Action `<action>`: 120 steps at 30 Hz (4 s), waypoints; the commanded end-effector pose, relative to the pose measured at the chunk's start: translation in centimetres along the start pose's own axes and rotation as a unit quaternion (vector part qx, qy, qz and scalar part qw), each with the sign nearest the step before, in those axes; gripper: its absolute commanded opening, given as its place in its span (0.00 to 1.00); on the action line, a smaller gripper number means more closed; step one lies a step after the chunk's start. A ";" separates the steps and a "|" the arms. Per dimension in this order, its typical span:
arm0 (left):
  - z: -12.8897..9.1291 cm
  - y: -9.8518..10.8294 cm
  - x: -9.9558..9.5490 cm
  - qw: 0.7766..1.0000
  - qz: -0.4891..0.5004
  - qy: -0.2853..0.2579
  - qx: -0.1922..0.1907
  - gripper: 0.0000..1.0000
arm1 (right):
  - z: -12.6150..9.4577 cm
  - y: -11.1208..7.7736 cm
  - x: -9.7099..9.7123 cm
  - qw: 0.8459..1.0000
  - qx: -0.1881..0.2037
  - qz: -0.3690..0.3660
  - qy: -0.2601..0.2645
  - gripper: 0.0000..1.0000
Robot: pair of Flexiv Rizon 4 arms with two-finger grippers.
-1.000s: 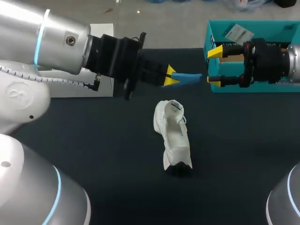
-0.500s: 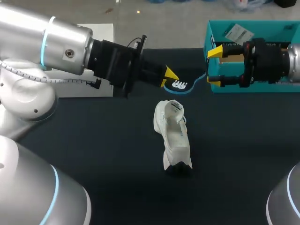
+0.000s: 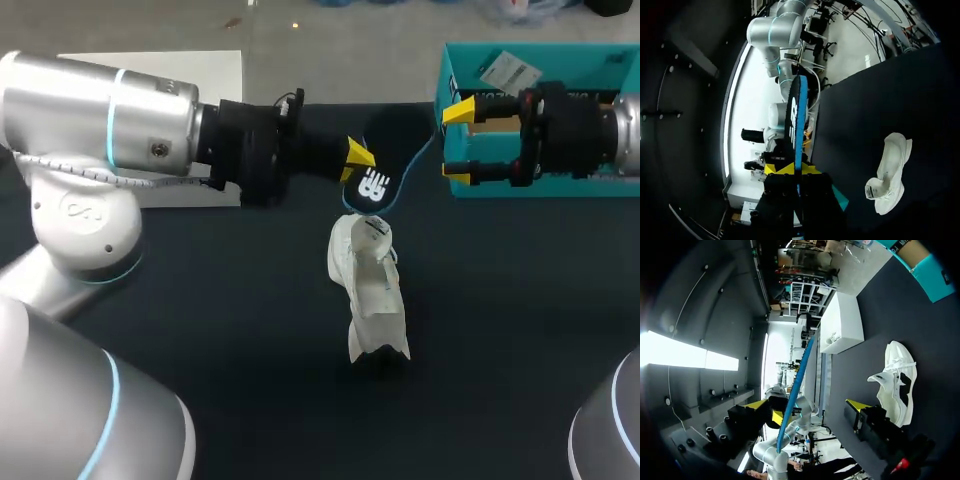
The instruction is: Take the shoe out of the shoebox, open the shoe tongue, remove and reinsert the insole, then place the shoe into the shoebox
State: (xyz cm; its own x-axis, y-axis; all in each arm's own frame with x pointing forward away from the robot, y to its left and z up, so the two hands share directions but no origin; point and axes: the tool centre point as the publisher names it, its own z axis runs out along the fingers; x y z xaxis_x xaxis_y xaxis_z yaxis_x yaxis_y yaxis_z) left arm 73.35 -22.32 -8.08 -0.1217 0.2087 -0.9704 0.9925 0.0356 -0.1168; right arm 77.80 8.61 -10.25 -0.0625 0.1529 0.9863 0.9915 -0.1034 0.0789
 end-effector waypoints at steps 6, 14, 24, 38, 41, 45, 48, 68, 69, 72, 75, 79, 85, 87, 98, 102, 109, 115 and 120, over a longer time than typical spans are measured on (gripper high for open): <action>3.2 1.5 2.7 0.995 0.076 -0.058 -0.026 0.00 | 0.6 0.1 1.1 1.000 0.011 -0.022 -0.016 1.00; 4.3 1.8 3.1 0.995 0.053 -0.066 -0.058 0.00 | 1.3 0.4 0.8 1.000 0.009 -0.011 -0.011 0.48; 5.2 1.7 3.5 0.994 0.045 -0.057 -0.078 0.00 | 2.5 1.2 0.1 1.000 0.013 -0.002 -0.008 0.40; 4.7 1.0 2.9 0.994 0.036 -0.060 -0.084 0.00 | 2.3 1.3 -1.6 0.999 -0.008 0.025 -0.020 0.00; 4.2 0.9 2.7 0.995 0.032 -0.046 -0.086 0.29 | 2.4 1.4 -2.1 0.999 -0.007 0.029 -0.021 0.00; 2.9 0.9 1.7 0.996 0.027 -0.011 -0.084 1.00 | 2.6 1.4 -2.5 0.999 -0.003 0.031 -0.023 0.00; 2.0 1.4 1.2 0.997 0.015 0.020 -0.077 1.00 | 2.7 1.3 -2.8 0.999 0.004 0.031 -0.024 0.00; -2.8 4.0 -2.3 0.929 -0.034 0.368 0.001 1.00 | 4.4 0.8 -4.5 0.996 0.055 0.020 -0.074 0.00; -2.9 4.0 -2.4 0.927 -0.034 0.374 0.001 1.00 | 4.5 0.8 -4.6 0.995 0.058 0.020 -0.075 0.00; -3.1 4.4 -2.7 0.920 -0.021 0.392 -0.003 1.00 | 4.8 0.8 -4.6 0.995 0.062 0.017 -0.079 0.00; -2.9 4.8 -3.0 0.934 -0.026 0.355 -0.035 1.00 | 5.0 0.8 -4.6 0.995 0.064 0.016 -0.080 0.00; -2.9 4.8 -3.0 0.934 -0.026 0.355 -0.035 1.00 | 5.1 0.8 -4.5 0.995 0.063 0.016 -0.076 0.00; -2.9 4.8 -3.0 0.934 -0.026 0.355 -0.035 1.00 | 5.4 0.8 -4.4 0.996 0.067 0.017 -0.051 0.00; -2.9 4.7 -3.0 0.935 -0.023 0.350 -0.042 1.00 | 5.7 0.8 -4.7 0.996 0.071 0.020 -0.053 0.00; -2.5 5.9 -4.6 0.858 0.029 0.512 -0.002 1.00 | 6.5 0.6 -5.5 0.996 0.068 0.019 -0.063 0.00; -2.2 6.4 -5.4 0.837 0.038 0.546 0.008 1.00 | 6.3 1.1 -5.3 0.997 0.046 0.012 -0.065 0.00; -1.3 6.6 -5.8 0.814 0.050 0.578 0.020 1.00 | 6.4 1.7 -5.0 0.998 0.023 0.005 -0.064 0.00; -0.7 6.3 -5.7 0.797 0.085 0.598 0.015 1.00 | 6.6 2.0 -5.5 0.998 0.013 0.015 -0.058 0.00; -0.6 6.3 -5.4 0.802 0.089 0.591 0.016 1.00 | 6.3 2.2 -5.3 0.998 0.006 0.022 -0.054 0.00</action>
State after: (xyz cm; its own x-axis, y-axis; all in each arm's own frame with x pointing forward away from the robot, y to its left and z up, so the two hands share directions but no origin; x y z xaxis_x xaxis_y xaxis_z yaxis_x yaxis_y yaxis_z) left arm 80.16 -22.36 -3.51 0.1094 0.9666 -0.2316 0.9928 -0.1177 -0.0223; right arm 81.26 13.74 -16.25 -0.0064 0.2518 0.9678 0.9950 -0.0953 0.0314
